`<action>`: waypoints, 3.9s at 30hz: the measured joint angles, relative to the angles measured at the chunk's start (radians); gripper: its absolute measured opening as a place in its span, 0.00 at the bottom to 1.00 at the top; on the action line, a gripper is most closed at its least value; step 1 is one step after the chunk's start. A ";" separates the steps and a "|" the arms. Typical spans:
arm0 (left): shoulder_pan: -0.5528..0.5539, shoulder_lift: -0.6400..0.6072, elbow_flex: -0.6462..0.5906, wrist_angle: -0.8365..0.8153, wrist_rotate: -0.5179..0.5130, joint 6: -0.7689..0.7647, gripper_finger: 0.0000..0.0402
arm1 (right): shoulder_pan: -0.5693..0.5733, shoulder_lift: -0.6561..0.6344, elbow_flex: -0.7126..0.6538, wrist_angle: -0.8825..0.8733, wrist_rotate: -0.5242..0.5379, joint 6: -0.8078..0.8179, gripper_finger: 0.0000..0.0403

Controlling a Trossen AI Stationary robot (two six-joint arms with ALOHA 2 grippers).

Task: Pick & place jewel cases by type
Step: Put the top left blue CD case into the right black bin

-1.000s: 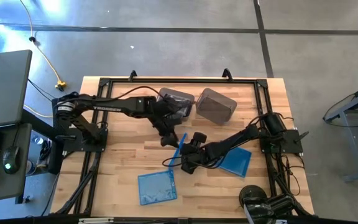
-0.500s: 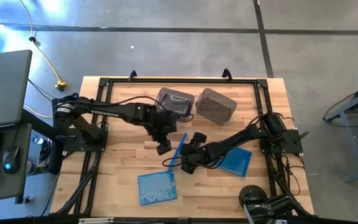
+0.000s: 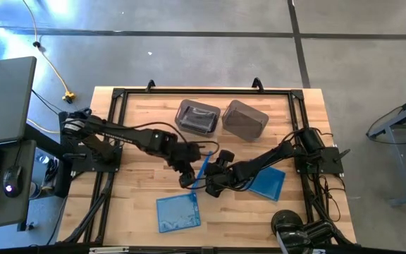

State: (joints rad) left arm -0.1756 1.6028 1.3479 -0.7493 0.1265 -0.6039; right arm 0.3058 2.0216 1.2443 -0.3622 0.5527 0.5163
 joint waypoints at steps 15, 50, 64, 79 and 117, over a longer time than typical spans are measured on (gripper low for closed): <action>-0.002 0.076 -0.001 0.048 0.045 -0.032 0.55 | -0.004 0.000 -0.001 0.022 0.005 -0.026 0.51; -0.015 0.064 -0.279 -0.173 -0.027 -0.033 0.55 | 0.055 0.001 -0.036 0.370 -0.001 -0.619 0.51; -0.015 0.064 -0.279 -0.059 -0.002 0.011 0.55 | 0.088 0.043 -0.136 0.588 -0.011 -1.081 0.51; -0.014 0.051 -0.278 -0.096 0.035 -0.001 0.55 | 0.045 0.069 -0.133 0.660 -0.060 -1.205 0.51; 0.019 0.051 -0.434 0.271 0.198 0.049 0.55 | 0.029 0.071 -0.134 0.662 -0.019 -1.422 0.27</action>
State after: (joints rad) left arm -0.1562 1.6539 0.9138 -0.4787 0.3246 -0.5545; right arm 0.3343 2.0926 1.1098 0.3000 0.5336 -0.9058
